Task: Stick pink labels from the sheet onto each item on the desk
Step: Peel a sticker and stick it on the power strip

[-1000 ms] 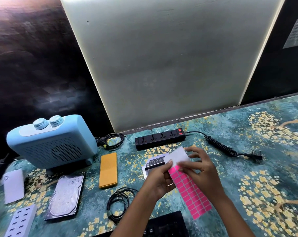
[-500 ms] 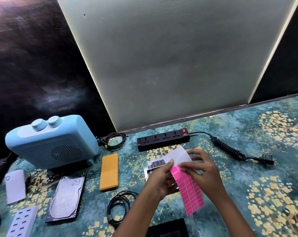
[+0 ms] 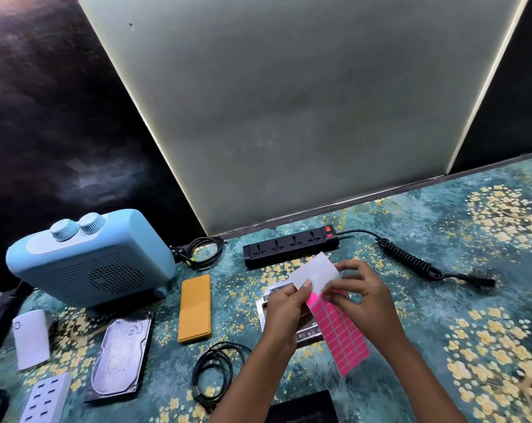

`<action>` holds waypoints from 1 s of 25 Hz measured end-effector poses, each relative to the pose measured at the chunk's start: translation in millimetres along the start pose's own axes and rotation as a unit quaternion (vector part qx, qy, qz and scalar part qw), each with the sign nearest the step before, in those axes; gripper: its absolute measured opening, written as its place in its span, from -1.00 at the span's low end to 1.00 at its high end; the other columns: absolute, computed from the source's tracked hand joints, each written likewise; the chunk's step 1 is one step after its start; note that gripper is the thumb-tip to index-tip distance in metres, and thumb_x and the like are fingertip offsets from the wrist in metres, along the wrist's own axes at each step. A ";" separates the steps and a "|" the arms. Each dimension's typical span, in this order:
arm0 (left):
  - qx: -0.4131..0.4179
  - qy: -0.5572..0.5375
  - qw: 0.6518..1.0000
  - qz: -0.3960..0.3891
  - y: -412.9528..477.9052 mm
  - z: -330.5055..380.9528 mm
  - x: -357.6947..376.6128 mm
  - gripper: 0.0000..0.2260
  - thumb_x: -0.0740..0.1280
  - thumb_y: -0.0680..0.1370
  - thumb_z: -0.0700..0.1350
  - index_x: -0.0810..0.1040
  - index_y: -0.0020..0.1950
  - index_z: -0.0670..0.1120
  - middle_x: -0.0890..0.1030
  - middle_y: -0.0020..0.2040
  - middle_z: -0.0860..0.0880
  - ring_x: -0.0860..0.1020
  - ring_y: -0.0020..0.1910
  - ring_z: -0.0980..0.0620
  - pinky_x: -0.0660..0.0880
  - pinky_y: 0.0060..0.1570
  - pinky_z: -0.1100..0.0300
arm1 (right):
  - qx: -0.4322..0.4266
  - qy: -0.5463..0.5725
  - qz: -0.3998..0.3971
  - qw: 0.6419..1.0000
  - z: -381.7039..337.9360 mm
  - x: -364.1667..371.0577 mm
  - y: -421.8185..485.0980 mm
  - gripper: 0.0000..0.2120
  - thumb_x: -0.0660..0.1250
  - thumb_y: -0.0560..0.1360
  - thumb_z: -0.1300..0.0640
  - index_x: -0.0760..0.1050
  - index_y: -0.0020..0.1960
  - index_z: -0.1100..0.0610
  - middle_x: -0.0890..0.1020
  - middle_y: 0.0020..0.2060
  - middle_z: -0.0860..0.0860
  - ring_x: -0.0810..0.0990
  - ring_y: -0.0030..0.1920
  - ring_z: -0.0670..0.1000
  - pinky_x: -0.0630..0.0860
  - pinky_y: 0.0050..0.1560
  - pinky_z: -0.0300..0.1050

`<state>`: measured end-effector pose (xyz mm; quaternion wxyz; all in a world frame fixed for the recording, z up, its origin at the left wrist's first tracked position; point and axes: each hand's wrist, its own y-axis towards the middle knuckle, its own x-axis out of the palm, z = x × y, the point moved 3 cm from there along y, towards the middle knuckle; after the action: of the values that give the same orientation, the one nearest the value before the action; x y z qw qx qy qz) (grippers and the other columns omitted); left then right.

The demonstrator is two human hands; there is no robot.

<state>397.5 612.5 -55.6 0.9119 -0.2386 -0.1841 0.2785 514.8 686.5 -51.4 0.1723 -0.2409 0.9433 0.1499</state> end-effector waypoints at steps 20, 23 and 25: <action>0.252 0.486 0.823 0.153 116.8 19.4 -37.8 -0.55 0.35 0.44 -0.17 0.40 0.33 -0.09 0.48 0.29 -0.08 0.41 0.28 -0.10 0.38 0.26 -0.03 | 0.260 -0.197 0.059 0.943 85.4 -21.5 -6.7 -0.33 0.48 0.23 0.41 0.38 0.27 0.09 0.49 -0.01 0.13 0.51 -0.03 0.16 0.42 -0.06 -0.05; 0.174 0.635 0.740 0.136 143.6 23.8 -60.9 -0.34 0.37 0.44 -0.02 0.16 0.47 0.02 0.15 0.51 -0.06 0.08 0.49 -0.16 0.10 0.42 -0.20 | 0.249 -0.278 0.049 0.927 79.8 -18.7 -1.2 -0.35 0.46 0.28 0.34 0.35 0.30 0.03 0.48 0.10 0.11 0.52 0.07 0.18 0.46 -0.02 0.00; 0.112 0.689 0.711 0.085 159.3 26.0 -73.0 -0.27 0.36 0.45 0.08 0.02 0.50 0.11 -0.04 0.56 -0.04 -0.07 0.52 -0.20 -0.04 0.44 -0.23 | 0.247 -0.259 0.036 0.933 76.6 -17.3 1.3 -0.40 0.43 0.33 0.30 0.34 0.30 0.02 0.46 0.14 0.09 0.51 0.10 0.16 0.45 0.00 -0.02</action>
<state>261.6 694.1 -134.8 0.7780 -0.2747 0.5495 0.1320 547.8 722.6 -112.8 0.4596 -0.1097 0.8810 -0.0247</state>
